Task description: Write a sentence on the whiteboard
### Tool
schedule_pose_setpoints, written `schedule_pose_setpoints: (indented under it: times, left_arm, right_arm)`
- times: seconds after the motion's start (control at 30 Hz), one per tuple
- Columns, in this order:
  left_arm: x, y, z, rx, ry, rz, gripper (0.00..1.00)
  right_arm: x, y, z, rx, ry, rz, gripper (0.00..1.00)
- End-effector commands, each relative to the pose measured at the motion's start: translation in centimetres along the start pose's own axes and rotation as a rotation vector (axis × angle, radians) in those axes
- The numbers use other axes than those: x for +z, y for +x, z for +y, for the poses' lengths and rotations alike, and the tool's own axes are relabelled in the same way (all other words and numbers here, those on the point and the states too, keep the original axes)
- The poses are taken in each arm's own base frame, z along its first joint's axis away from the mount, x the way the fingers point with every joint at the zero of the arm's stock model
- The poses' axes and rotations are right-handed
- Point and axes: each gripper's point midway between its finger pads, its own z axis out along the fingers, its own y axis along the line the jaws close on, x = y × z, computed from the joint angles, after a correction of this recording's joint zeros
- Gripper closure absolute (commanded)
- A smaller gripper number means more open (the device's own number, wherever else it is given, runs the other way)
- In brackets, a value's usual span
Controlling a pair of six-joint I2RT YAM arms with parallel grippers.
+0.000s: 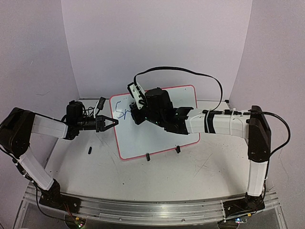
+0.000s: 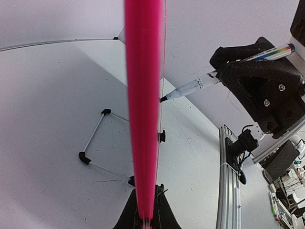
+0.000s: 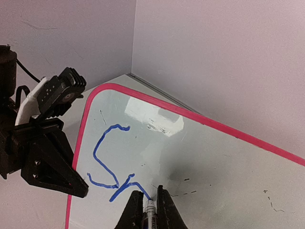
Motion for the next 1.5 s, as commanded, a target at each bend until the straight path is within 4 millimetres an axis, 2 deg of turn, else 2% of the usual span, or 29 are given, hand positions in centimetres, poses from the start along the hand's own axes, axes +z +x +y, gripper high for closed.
schedule_pose_setpoints:
  times: [0.0,0.3,0.7,1.27,1.47]
  left_arm:
    - [0.0,-1.0,1.4,0.030,-0.075,-0.026,1.00]
    - [0.0,-1.0,1.4,0.031,-0.076,-0.026,1.00]
    - [0.0,-0.9,1.5,0.030,-0.077,-0.024,1.00]
    - [0.0,-1.0,1.6,0.028,-0.077,-0.025,1.00]
    - [0.0,-0.9,1.6,0.028,-0.077,-0.024,1.00]
  right_arm:
    - [0.8,-0.7,-0.9,0.004,0.045,-0.017,1.00]
    - [0.9,-1.5,-1.9,0.004,0.082,-0.032,1.00]
    - [0.8,-1.1,-3.6,0.016,0.124,-0.022,1.00]
    - [-0.3,-0.9,-4.4,0.026,0.144,-0.015,1.00]
    - [-0.4,0.0,-4.2,0.033,0.135,0.001,1.00]
